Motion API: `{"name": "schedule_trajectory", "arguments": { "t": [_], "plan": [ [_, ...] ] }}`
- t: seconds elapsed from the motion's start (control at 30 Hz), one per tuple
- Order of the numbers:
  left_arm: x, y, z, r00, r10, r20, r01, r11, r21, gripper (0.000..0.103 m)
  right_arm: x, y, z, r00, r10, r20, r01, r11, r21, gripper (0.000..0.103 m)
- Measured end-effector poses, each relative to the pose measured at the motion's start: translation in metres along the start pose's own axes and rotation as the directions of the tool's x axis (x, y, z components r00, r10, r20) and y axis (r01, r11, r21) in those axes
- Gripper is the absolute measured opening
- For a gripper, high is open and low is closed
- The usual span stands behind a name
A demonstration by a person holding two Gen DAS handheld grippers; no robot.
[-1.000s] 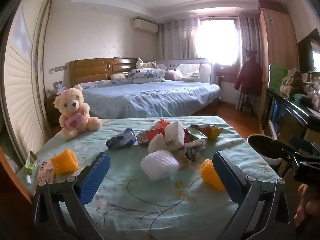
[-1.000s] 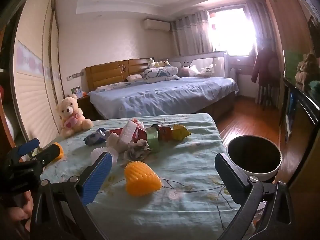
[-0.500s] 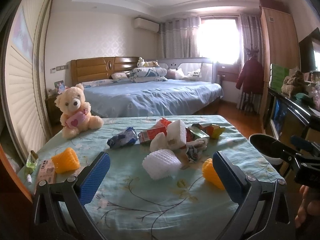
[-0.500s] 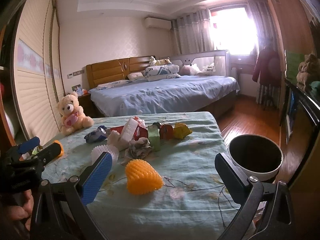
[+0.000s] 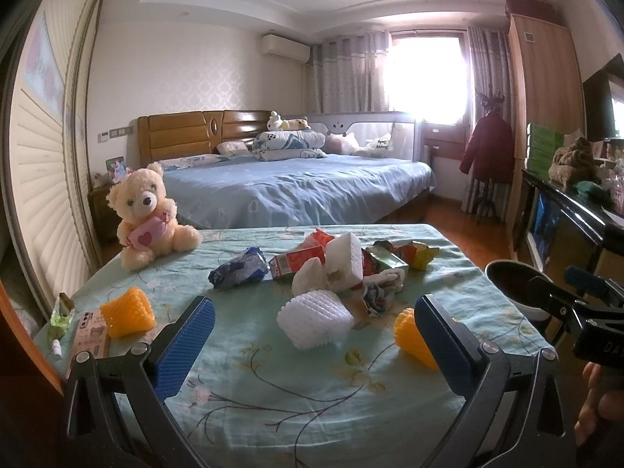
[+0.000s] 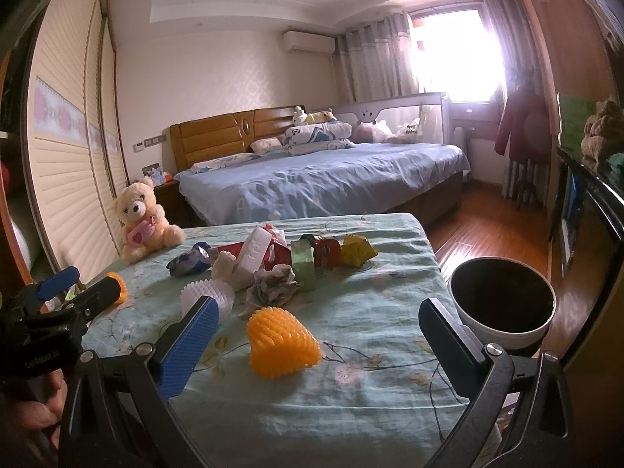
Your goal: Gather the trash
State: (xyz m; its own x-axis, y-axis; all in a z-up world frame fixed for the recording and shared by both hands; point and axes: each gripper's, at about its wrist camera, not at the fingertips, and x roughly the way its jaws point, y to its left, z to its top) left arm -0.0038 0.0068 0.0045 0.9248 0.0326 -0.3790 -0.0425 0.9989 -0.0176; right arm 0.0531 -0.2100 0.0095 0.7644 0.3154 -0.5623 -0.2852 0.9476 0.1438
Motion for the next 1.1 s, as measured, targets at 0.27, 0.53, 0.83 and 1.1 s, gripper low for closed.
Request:
{"name": "schedule_trajectory", "arguments": {
  "t": [0.27,0.53,0.83,1.1],
  "plan": [
    [0.0003,-0.0017,-0.0007,1.000,0.002,-0.001,-0.002,1.000,0.000,0.102,0.0000,0.0026,-0.0026,1.000,0.009,-0.004,-0.009,1.000,0.003,0.103],
    [0.0003,-0.0017,-0.0006,1.000,0.002,-0.001,-0.002,1.000,-0.002,0.102,0.0007,0.0048,-0.0048,1.000,0.021,-0.012,-0.021,1.000,0.007,0.103],
    [0.0006,-0.0020,-0.0016,1.000,0.001,-0.003,-0.001,1.000,0.001,0.102,0.0019,0.0056,-0.0039,0.999,0.033,-0.024,-0.032,0.999,0.014,0.103],
    [0.0013,-0.0016,-0.0037,1.000,0.001,-0.009,-0.001,1.000,-0.002,0.102,0.0027,0.0053,-0.0039,0.999,0.037,-0.029,-0.036,0.999,0.016,0.103]
  ]
}}
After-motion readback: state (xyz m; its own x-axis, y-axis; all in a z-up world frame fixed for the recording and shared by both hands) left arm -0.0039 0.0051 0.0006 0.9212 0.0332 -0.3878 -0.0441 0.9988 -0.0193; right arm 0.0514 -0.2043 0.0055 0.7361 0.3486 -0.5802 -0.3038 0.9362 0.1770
